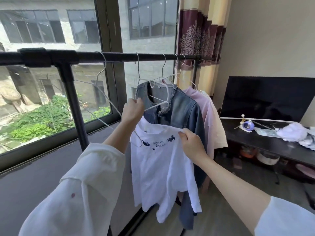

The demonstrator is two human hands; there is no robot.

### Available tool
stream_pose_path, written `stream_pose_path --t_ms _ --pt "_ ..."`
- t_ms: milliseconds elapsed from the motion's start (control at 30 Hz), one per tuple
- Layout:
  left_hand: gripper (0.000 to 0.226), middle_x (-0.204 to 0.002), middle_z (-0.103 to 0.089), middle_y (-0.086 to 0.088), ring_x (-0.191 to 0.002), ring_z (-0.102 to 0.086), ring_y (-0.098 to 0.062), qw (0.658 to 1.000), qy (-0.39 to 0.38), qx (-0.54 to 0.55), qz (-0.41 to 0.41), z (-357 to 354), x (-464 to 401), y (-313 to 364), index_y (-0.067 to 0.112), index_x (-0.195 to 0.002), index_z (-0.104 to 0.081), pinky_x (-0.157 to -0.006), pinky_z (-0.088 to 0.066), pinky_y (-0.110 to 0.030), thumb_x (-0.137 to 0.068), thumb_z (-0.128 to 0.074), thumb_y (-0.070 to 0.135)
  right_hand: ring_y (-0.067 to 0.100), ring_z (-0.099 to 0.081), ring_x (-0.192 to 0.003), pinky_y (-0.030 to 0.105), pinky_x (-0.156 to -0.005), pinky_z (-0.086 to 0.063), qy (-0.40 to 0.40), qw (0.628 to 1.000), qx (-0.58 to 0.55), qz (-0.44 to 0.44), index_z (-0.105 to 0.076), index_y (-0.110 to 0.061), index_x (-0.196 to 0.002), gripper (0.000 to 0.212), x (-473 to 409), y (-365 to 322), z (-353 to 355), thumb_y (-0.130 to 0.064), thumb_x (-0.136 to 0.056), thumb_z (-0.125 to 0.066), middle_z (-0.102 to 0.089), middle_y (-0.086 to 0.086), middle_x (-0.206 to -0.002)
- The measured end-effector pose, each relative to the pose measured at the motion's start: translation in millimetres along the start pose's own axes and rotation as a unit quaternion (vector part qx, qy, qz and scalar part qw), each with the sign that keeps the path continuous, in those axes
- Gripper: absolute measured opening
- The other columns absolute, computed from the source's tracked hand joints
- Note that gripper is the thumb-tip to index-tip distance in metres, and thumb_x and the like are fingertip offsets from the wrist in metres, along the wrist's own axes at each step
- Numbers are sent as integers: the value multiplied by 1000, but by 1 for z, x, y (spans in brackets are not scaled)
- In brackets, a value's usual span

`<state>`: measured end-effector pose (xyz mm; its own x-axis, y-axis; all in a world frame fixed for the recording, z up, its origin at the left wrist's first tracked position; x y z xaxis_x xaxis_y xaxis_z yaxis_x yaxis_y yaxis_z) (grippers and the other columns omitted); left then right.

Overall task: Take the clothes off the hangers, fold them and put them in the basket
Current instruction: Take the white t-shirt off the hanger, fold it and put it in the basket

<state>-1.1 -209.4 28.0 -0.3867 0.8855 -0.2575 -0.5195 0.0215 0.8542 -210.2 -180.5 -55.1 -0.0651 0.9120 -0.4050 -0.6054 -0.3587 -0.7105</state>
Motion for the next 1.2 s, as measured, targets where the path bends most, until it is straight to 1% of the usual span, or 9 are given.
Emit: stream_pose_path --t_ms 200,333,600,733,900,967,1067,1133,1200 --pt "46 -132 -42 -17 -121 -44 -36 940 -80 -329 -32 -14 -13 -32 6 -128 -39 -98 -39 -46 -93 -39 35 9 -43 -68 10 -60 -35 92 980 -179 -6 -57 -8 -81 28 -17 -18 14 -15 -100 -37 -50 -1 -73" --pt "55 -124 -56 -10 -112 -55 -30 880 -111 -445 -123 -36 -11 -32 7 -125 -44 -77 -40 -38 -96 -29 53 7 -46 -71 17 -69 -38 111 963 -243 -41 -56 -11 -83 28 -29 -22 24 -18 -101 -36 -53 -2 -77" --pt "74 -153 -15 -26 -127 -42 -41 892 -116 -436 -5 -57 -31 -27 11 -148 18 -88 -42 -43 -97 -36 19 13 -57 -99 31 -95 -42 166 929 -323 -70 -61 -17 -102 26 -38 -19 51 -26 -101 -37 -62 3 -105" --pt "65 -148 -26 -28 -127 -38 -43 950 -119 -289 4 -54 -57 -10 10 -150 -2 -99 -38 -47 -93 -33 5 22 -51 -115 40 -103 -39 170 921 -341 -78 -55 2 -110 31 -34 -14 59 -22 -101 -37 -60 12 -115" --pt "23 -107 -55 -19 -100 -49 -32 936 -125 -328 -11 -52 -56 7 -9 -109 -51 -78 -42 -34 -94 -39 4 16 -51 -83 38 -83 -44 163 935 -309 -69 -58 -19 -80 29 -35 -15 59 -24 -101 -38 -56 3 -82" --pt "55 -144 -32 -23 -130 -34 -42 916 -87 -391 4 -58 -51 5 -3 -141 -24 -100 -38 -49 -92 -45 7 15 -49 -81 33 -80 -43 158 939 -299 -63 -56 -19 -79 29 -36 -18 59 -24 -101 -37 -54 2 -81" --pt "95 -156 9 -21 -117 -45 -52 888 -49 -456 -13 -63 -37 3 16 -145 26 -72 -51 -40 -89 -49 -1 11 -41 -71 25 -68 -37 159 945 -280 -52 -50 -15 -76 29 -38 -20 60 -22 -101 -37 -45 1 -73" --pt "98 -155 13 -24 -100 -58 -45 896 -55 -441 -17 -70 -38 -8 27 -141 32 -61 -44 -31 -88 -44 -5 14 -38 -71 26 -66 -33 161 946 -276 -47 -51 -8 -81 27 -40 -19 62 -22 -101 -37 -41 4 -73" --pt "82 -154 4 -29 -121 -47 -46 921 -80 -381 23 -73 -37 -24 22 -146 23 -80 -48 -41 -94 -37 1 15 -41 -75 27 -70 -35 161 947 -274 -50 -55 -5 -85 28 -42 -16 63 -22 -101 -37 -45 6 -78"
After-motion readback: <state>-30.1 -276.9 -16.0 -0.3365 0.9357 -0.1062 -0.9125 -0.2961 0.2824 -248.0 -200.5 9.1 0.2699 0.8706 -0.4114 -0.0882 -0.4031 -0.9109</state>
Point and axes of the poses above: each hand's wrist, its own x-axis away from the middle knuckle, its own z-axis out of the back of the hand, y = z × x, the point moved 5 cm from there along -x, towards the middle knuckle
